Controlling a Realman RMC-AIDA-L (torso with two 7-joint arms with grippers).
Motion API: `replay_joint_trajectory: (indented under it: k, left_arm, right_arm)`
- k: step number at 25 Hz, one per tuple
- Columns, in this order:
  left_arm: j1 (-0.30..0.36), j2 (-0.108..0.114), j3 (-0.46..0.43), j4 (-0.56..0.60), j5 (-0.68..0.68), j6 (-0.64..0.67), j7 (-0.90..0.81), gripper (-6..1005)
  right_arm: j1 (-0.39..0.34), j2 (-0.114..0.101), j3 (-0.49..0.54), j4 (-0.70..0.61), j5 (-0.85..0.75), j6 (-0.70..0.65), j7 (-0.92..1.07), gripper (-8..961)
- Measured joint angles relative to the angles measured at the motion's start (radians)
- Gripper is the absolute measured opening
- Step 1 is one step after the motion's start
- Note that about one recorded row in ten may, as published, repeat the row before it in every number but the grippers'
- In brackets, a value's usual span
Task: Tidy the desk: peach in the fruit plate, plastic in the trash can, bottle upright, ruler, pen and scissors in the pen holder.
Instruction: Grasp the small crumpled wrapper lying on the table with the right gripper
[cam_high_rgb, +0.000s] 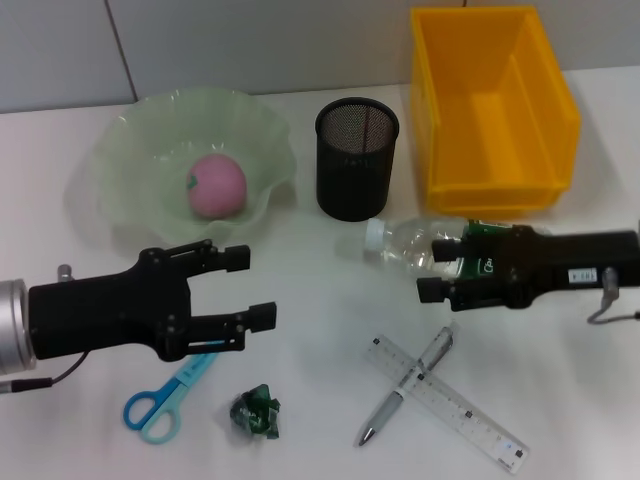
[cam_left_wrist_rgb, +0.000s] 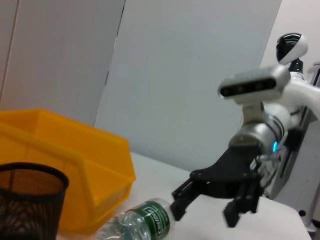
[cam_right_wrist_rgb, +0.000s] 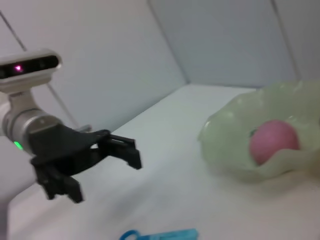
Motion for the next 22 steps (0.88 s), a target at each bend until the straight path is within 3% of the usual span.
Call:
replay_joint_trajectory:
  k: [3,8,13,22]
  left_arm:
    - [0.007,-0.006,-0.024,0.0,0.016,0.013,0.025,824]
    - [0.014,-0.011,-0.027,-0.024,0.017,0.015,0.058,823]
    - [0.015,-0.012,-0.031,-0.038,0.017,0.015,0.07,823]
    - [0.017,-0.004,-0.035,-0.048,0.027,0.013,0.08,822]
  right_arm:
    - [0.059,-0.005,0.0,-0.124,-0.095,-0.077,0.185,778]
    - [0.144,-0.008,0.0,-0.224,-0.206,-0.139,0.341,777]
    - [0.216,-0.009,0.0,-0.257,-0.277,-0.171,0.396,776]
    - [0.267,-0.016,-0.031,-0.258,-0.323,-0.205,0.406,774]
